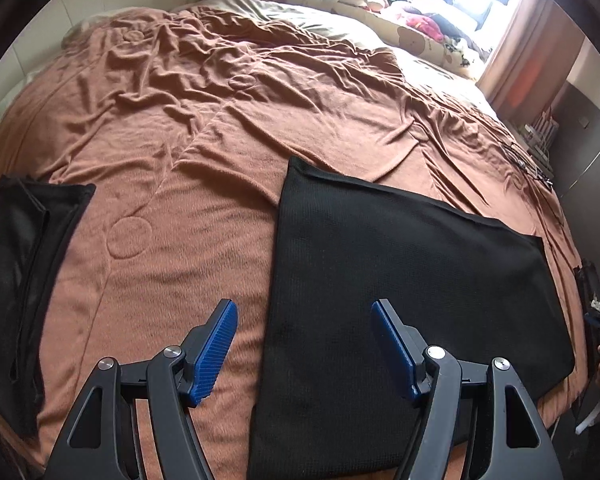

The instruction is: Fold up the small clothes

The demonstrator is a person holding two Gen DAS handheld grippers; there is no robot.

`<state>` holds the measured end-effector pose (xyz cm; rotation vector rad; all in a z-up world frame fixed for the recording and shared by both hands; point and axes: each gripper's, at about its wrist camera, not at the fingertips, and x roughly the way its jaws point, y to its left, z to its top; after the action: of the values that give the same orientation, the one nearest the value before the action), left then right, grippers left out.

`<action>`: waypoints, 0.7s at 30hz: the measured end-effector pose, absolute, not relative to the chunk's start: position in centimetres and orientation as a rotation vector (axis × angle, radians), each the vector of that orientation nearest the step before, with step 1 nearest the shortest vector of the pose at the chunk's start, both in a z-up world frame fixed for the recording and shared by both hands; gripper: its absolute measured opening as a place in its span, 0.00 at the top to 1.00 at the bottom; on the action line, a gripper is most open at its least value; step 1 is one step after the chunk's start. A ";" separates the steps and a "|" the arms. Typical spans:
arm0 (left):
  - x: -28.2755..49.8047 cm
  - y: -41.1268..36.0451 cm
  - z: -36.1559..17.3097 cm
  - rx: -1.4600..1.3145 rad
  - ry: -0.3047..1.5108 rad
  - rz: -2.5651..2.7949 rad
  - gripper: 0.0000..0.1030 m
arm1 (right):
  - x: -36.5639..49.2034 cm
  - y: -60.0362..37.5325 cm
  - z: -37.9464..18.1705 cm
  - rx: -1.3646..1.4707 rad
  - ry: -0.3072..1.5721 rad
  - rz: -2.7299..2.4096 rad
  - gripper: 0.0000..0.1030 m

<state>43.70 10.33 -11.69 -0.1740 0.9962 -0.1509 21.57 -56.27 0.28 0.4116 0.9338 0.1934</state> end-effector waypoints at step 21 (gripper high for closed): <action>33.0 12.3 -16.0 -0.449 0.969 -0.145 0.31 | 10.2 -56.6 -1.7 0.555 0.859 0.200 0.01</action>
<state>32.98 12.29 -16.03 -0.4487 0.9687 -0.1450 10.21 -56.58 -1.75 0.5551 0.8588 0.1996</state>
